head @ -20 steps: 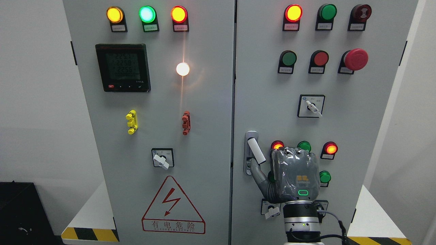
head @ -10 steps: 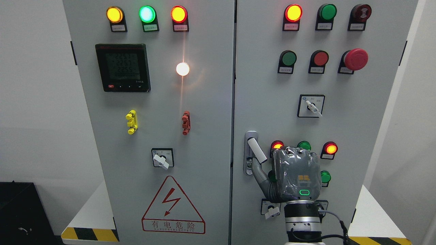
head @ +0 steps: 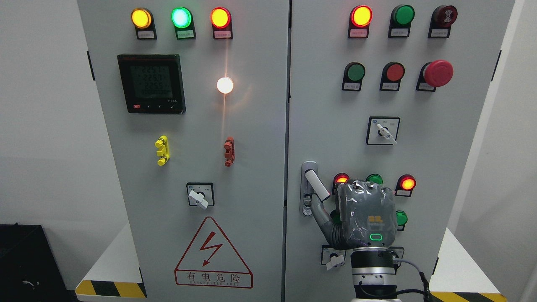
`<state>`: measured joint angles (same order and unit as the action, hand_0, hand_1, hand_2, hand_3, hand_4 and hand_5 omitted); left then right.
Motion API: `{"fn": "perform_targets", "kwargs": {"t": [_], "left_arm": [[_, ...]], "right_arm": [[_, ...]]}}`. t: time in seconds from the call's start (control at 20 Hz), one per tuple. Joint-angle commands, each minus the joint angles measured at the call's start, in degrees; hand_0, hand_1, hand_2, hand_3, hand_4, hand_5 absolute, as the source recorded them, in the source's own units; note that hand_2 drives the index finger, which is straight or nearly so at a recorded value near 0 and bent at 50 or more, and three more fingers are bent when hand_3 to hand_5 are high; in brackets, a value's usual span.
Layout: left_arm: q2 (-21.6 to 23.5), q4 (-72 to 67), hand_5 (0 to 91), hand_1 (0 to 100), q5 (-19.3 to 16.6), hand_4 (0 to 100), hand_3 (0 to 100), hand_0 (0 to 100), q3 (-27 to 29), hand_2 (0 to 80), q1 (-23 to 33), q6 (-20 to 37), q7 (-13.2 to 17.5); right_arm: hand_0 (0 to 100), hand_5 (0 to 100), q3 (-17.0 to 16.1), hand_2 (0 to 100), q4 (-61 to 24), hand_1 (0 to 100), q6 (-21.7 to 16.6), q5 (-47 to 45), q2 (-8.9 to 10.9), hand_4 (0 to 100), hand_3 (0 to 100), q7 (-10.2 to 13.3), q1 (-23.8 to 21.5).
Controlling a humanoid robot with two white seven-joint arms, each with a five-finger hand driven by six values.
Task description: Release door handle
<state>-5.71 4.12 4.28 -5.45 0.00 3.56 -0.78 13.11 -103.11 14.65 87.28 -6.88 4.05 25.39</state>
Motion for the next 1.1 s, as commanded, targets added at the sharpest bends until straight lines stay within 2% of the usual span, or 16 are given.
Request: {"fn": "perform_targets", "kwargs": {"t": [0.0, 0.6, 0.7, 1.05], "left_arm": [[0.0, 0.01, 0.0, 56, 0.03, 0, 0, 12, 0.0, 0.0, 0.97, 0.04, -0.01], [0.0, 0.01, 0.0, 56, 0.03, 0, 0, 12, 0.0, 0.0, 0.97, 0.04, -0.01], [0.0, 0.01, 0.0, 56, 0.03, 0, 0, 12, 0.0, 0.0, 0.97, 0.04, -0.01], [0.0, 0.01, 0.0, 56, 0.03, 0, 0, 12, 0.0, 0.0, 0.97, 0.04, -0.01]], "right_arm": [[47, 100, -0.1, 96, -0.08, 37, 0.03, 0.0, 0.02, 100, 100, 0.08, 0.01], [47, 100, -0.1, 96, -0.34, 38, 0.03, 0.0, 0.11, 100, 100, 0.08, 0.18], [47, 100, -0.1, 96, -0.69, 38, 0.03, 0.0, 1.16, 100, 100, 0.08, 0.27], [47, 100, -0.54, 96, -0.95, 38, 0.03, 0.0, 1.34, 100, 100, 0.08, 0.36]]}}
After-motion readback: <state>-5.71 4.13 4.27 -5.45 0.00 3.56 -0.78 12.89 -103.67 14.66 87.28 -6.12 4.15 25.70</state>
